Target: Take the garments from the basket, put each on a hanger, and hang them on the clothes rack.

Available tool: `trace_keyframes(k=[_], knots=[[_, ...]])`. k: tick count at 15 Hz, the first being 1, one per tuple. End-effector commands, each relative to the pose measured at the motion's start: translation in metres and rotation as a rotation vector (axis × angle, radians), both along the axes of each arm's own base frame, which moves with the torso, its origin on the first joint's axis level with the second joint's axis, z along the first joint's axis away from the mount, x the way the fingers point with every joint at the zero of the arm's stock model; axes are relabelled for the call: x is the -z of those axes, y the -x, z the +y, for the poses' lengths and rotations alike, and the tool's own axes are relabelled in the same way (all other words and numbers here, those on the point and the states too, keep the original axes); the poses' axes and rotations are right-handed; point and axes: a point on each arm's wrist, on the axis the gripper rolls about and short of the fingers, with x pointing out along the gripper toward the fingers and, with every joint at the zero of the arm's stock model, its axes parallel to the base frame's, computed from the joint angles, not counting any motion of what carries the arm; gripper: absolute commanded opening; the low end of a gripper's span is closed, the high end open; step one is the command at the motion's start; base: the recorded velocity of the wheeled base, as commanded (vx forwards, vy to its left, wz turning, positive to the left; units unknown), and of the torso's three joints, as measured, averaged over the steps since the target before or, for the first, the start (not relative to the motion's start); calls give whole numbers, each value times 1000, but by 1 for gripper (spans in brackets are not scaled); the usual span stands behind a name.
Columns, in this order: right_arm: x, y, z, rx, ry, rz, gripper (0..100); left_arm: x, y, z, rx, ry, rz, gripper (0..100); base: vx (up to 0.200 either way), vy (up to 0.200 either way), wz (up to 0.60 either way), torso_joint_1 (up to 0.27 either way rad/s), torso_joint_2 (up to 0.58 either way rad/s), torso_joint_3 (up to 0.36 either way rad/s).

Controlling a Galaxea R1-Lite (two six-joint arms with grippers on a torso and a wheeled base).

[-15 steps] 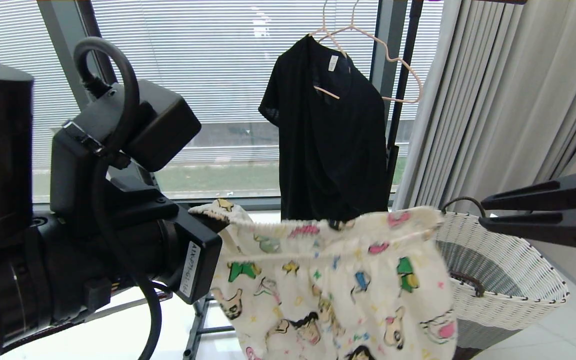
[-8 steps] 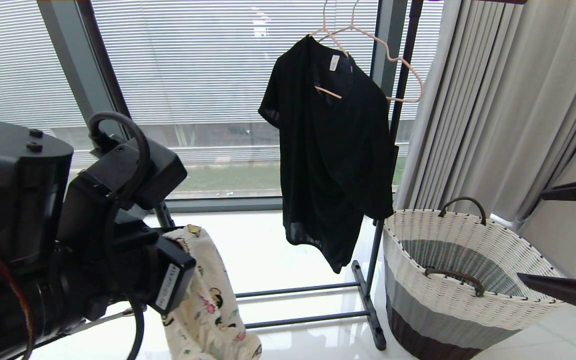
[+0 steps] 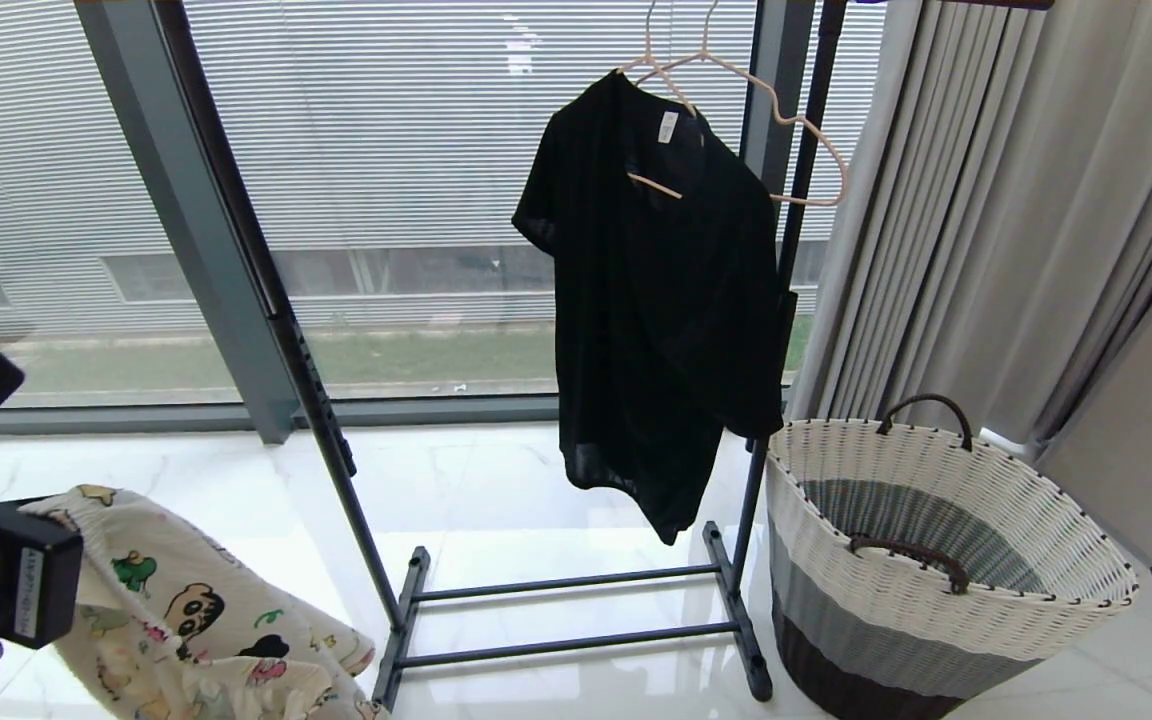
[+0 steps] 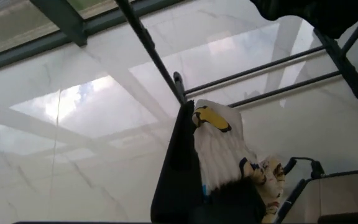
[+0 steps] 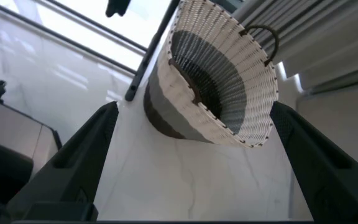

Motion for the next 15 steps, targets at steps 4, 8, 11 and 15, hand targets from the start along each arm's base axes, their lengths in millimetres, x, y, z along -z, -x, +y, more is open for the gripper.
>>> trace_keyframes(k=[4, 8, 11, 15], knots=[[12, -1, -4, 35, -8, -64, 100, 15, 37, 7, -31, 83, -55, 0, 0, 0, 0, 0, 0, 0], [12, -4, -3, 46, -7, -61, 100, 15, 34, 10, -81, 103, -103, 0, 0, 0, 0, 107, -332, -218], [12, -4, -3, 45, -8, -61, 100, 18, 32, 12, -104, 101, -138, 0, 0, 0, 0, 167, -439, -277], [11, -4, -3, 45, -10, -64, 100, 24, 37, 12, -104, 92, -136, 0, 0, 0, 0, 191, -466, -278]])
